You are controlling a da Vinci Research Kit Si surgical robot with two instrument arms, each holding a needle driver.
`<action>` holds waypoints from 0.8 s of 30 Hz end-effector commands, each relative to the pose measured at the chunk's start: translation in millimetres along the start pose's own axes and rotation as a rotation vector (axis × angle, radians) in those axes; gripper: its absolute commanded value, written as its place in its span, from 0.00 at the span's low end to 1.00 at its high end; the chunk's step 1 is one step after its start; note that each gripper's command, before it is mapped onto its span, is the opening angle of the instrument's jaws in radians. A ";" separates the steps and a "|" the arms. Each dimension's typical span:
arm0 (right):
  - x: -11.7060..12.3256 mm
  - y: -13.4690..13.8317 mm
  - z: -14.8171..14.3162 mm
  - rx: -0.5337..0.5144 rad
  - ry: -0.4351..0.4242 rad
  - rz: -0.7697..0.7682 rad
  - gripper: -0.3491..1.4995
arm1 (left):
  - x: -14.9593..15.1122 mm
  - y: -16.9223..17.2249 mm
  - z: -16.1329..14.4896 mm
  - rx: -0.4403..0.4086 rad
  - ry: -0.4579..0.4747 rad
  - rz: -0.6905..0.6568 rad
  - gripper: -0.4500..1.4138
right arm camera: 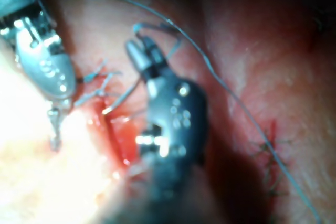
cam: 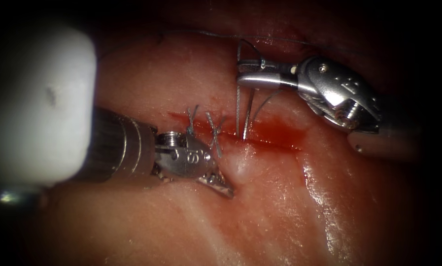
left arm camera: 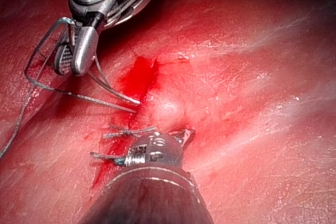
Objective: Wound Closure
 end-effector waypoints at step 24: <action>-3.5 -2.3 1.3 0.064 0.012 0.360 0.00 | -0.3 0.1 0.8 -0.004 0.000 0.000 0.08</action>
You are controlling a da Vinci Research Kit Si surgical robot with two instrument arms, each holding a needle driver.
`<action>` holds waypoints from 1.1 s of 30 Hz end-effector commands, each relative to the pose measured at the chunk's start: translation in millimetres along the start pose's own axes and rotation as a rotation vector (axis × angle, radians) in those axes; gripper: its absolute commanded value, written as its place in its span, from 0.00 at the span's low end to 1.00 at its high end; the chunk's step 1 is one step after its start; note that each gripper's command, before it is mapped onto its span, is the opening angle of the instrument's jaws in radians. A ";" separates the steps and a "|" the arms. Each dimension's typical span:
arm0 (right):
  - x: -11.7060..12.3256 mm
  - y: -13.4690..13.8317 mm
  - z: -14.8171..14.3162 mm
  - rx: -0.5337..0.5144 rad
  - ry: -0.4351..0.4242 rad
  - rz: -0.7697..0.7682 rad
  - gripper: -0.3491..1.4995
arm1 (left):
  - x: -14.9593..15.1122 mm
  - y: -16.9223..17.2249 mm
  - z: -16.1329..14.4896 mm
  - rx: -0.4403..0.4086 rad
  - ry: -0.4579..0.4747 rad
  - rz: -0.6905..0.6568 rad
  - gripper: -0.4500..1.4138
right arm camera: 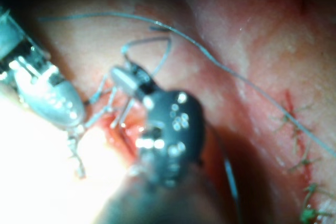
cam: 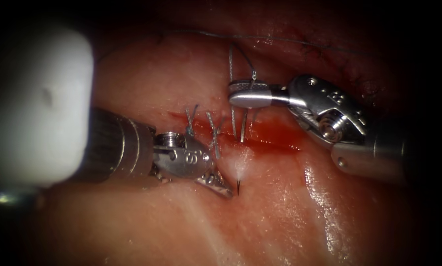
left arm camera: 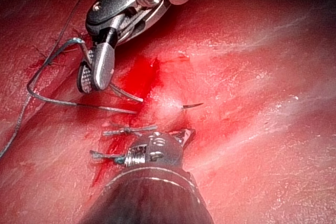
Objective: Wound Closure
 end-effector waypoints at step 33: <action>-5.9 -2.4 0.2 -0.125 0.055 -0.021 0.93 | 1.0 1.4 0.8 0.012 0.003 0.027 0.12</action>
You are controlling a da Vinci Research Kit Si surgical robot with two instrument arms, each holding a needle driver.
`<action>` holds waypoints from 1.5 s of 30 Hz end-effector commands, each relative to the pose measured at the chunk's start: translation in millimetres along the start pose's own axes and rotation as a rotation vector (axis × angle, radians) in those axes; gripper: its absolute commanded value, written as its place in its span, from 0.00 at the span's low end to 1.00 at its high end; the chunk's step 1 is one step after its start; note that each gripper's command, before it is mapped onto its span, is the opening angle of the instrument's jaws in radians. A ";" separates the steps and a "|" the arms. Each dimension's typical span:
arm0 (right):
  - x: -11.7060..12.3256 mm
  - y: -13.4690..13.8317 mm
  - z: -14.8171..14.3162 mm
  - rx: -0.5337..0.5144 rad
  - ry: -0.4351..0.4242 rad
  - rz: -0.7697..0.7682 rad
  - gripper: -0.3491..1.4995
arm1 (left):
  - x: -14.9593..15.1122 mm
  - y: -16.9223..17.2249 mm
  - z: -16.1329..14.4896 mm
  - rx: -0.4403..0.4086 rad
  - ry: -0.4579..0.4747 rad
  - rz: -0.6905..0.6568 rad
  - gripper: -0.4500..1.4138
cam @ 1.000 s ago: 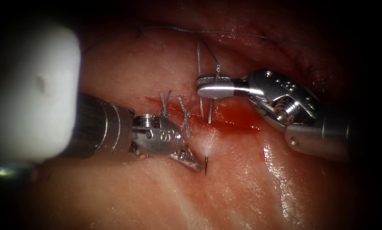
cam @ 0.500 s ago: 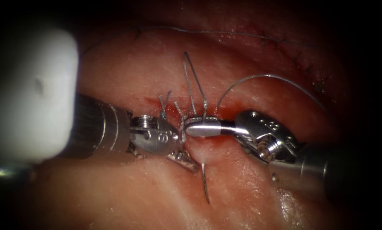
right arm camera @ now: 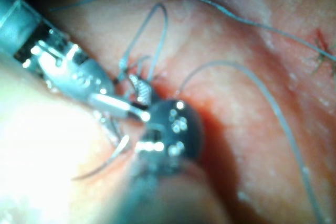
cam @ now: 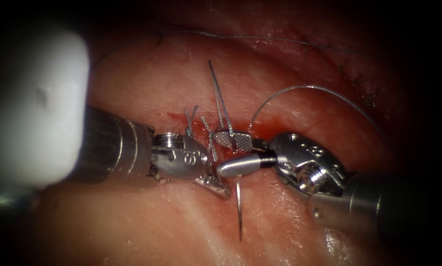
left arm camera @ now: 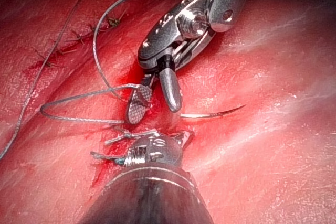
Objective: Wound Closure
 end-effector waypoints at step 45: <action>-2.8 2.5 -8.0 -0.031 -0.128 -0.184 0.90 | 1.8 1.6 0.7 0.188 0.497 0.550 0.41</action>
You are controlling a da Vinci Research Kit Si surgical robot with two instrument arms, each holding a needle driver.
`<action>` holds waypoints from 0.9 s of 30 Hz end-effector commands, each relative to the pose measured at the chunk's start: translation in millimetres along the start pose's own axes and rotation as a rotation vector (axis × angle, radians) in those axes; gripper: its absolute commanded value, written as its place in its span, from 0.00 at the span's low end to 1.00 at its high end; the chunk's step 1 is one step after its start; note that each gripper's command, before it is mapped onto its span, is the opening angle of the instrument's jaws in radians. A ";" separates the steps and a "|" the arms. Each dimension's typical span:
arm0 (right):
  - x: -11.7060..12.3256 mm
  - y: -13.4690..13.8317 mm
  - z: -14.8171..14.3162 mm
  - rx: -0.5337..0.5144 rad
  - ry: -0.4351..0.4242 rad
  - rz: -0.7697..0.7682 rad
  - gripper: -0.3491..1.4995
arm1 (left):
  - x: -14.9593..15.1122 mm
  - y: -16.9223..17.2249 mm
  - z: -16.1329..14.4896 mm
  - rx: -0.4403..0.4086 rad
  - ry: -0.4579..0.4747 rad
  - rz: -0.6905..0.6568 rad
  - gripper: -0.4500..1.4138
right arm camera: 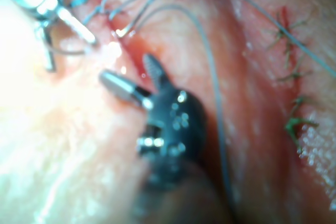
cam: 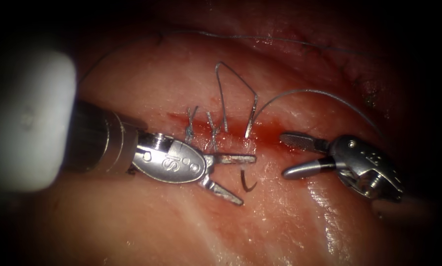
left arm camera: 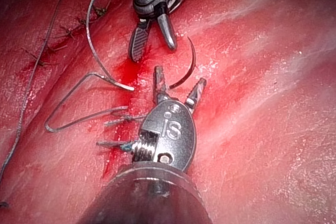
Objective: Wound Closure
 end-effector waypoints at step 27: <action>-1.0 0.2 0.8 0.001 0.000 0.007 0.89 | -0.6 0.8 1.5 0.029 0.026 -0.258 0.00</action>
